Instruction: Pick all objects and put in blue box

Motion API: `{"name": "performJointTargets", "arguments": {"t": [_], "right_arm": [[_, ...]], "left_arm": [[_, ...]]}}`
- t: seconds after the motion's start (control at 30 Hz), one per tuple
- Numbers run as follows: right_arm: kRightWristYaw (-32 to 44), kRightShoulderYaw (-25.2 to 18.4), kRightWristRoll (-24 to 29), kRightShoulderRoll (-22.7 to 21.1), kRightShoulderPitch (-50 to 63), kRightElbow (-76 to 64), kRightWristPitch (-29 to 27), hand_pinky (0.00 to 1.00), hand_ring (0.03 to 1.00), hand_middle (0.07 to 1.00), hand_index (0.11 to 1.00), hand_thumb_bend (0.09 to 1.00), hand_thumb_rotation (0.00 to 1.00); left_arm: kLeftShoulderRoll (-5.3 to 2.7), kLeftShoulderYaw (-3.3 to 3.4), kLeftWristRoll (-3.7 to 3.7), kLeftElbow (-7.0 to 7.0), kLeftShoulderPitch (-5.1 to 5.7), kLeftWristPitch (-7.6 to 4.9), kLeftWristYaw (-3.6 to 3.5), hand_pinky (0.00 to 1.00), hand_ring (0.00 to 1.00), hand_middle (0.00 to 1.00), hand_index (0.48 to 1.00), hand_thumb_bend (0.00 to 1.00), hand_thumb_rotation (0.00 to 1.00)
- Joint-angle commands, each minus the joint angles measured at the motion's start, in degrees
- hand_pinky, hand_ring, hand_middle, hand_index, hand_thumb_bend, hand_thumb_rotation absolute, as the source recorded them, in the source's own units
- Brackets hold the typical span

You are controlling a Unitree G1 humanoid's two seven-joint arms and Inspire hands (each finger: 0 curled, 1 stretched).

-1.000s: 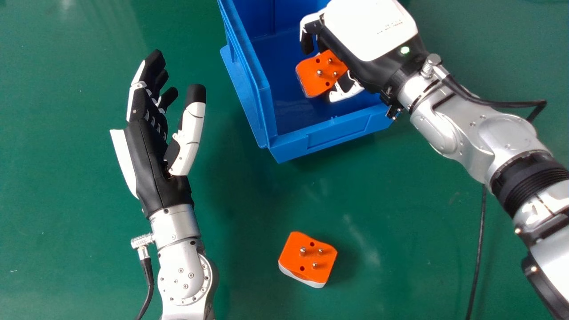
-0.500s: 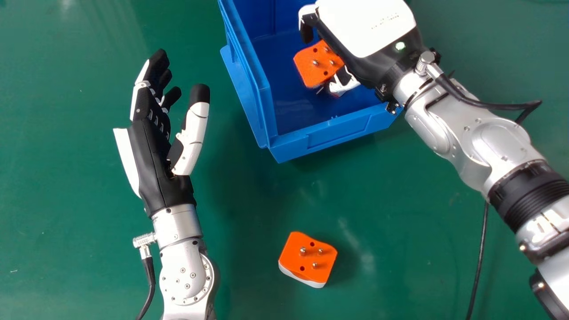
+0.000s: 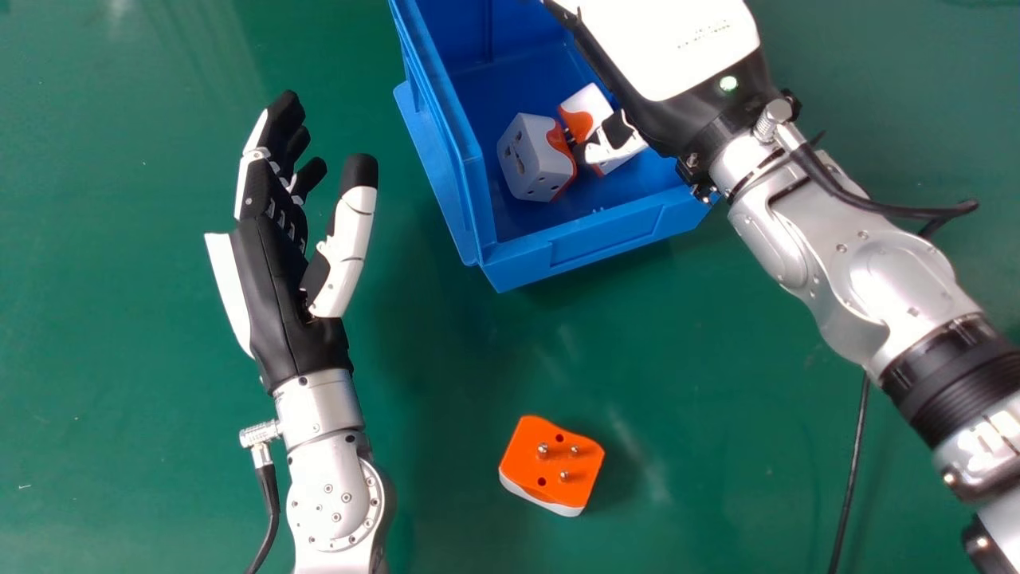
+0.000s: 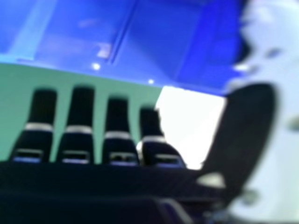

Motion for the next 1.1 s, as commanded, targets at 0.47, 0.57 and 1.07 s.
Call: {"name": "performJointTargets", "arguments": {"t": [0.47, 0.57, 1.07], "right_arm": [[10.68, -19.64, 20.58, -0.79, 35.52, -44.29, -3.65, 0.99, 0.997, 0.998, 0.998, 0.976, 0.52], [9.21, -21.75, 25.46, -0.34, 39.13, -42.46, -10.41, 0.98, 0.998, 0.998, 0.998, 0.972, 0.52], [25.27, -25.17, 44.74, -3.06, 50.77, -40.09, -18.43, 0.92, 0.995, 1.0, 1.0, 0.92, 0.45]], "left_arm": [[-0.13, -0.52, -0.01, -2.35, 3.28, -1.09, -1.42, 0.83, 0.87, 0.87, 0.819, 0.71, 0.54], [-0.3, -0.33, -0.86, -2.68, 3.38, -1.17, -2.38, 0.83, 0.87, 0.87, 0.82, 0.71, 0.54], [0.09, -0.15, -0.75, -4.58, 4.86, -0.55, -3.33, 0.83, 0.88, 0.87, 0.82, 0.72, 0.54]]}}
